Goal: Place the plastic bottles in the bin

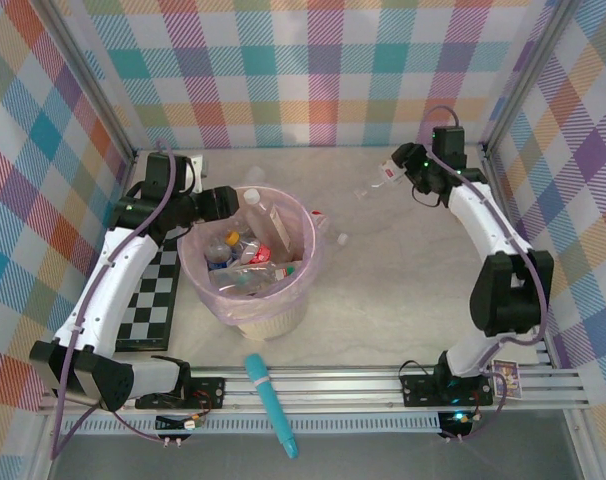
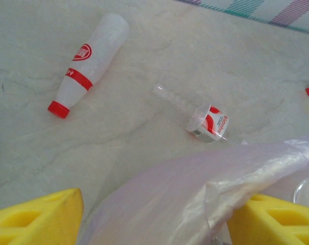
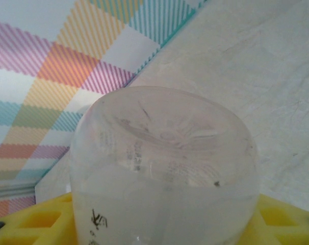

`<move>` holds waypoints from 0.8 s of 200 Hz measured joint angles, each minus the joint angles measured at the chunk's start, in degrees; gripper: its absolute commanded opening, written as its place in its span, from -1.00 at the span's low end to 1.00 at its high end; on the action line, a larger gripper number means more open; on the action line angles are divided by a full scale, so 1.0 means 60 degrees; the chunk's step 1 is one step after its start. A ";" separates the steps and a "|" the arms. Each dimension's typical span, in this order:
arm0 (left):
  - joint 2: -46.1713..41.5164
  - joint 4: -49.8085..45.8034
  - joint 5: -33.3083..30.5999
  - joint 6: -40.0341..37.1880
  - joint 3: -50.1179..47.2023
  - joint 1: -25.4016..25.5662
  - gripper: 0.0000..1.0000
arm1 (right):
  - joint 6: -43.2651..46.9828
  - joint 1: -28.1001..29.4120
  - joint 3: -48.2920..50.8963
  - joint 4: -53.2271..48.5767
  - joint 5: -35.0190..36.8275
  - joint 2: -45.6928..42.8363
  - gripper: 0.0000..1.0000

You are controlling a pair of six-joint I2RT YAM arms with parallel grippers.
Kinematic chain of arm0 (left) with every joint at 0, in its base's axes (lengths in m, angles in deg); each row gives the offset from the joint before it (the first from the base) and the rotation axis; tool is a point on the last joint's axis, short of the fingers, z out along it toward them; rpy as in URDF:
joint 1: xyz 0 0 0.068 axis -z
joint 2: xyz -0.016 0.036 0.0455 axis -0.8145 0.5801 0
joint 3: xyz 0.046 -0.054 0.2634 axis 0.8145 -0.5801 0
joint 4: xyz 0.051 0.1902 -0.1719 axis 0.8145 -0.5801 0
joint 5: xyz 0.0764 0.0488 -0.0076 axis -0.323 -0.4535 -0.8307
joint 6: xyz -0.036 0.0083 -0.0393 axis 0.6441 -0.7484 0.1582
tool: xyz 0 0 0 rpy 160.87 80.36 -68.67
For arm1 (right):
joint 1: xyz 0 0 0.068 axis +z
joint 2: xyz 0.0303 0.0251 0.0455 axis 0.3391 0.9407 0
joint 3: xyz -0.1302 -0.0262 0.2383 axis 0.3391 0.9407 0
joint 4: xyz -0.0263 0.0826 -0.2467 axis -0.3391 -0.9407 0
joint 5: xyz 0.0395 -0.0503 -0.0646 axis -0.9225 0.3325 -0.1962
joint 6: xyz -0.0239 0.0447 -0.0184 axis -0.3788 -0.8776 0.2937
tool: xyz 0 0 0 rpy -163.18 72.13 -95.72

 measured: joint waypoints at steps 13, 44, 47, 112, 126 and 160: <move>-0.0033 0.0164 0.0051 0.0058 -0.0087 -0.0007 0.35 | 0.0481 -0.0029 -0.0007 -0.0393 -0.0189 -0.0419 0.01; -0.0186 0.0586 0.0138 0.0302 -0.0321 -0.0004 0.29 | 0.1668 -0.0029 -0.0670 -0.1832 -0.0627 -0.1166 -0.03; -0.0186 0.0623 0.0146 0.0317 -0.0331 0.0004 0.28 | 0.1752 -0.0029 -0.0776 -0.1953 -0.0674 -0.1206 -0.05; -0.0004 0.1417 0.0015 0.0831 -0.0423 0.0393 0.22 | 0.2681 0.0153 -0.2331 -0.3198 -0.2597 -0.2663 -0.05; 0.0022 0.1526 -0.0044 0.0885 -0.0423 0.0455 0.22 | 0.2765 0.0561 -0.2605 -0.3268 -0.2863 -0.2809 -0.05; 0.0040 0.1599 -0.0186 0.1020 -0.0423 0.0576 0.21 | 0.3126 0.2277 -0.3282 -0.3646 -0.3228 -0.2663 -0.05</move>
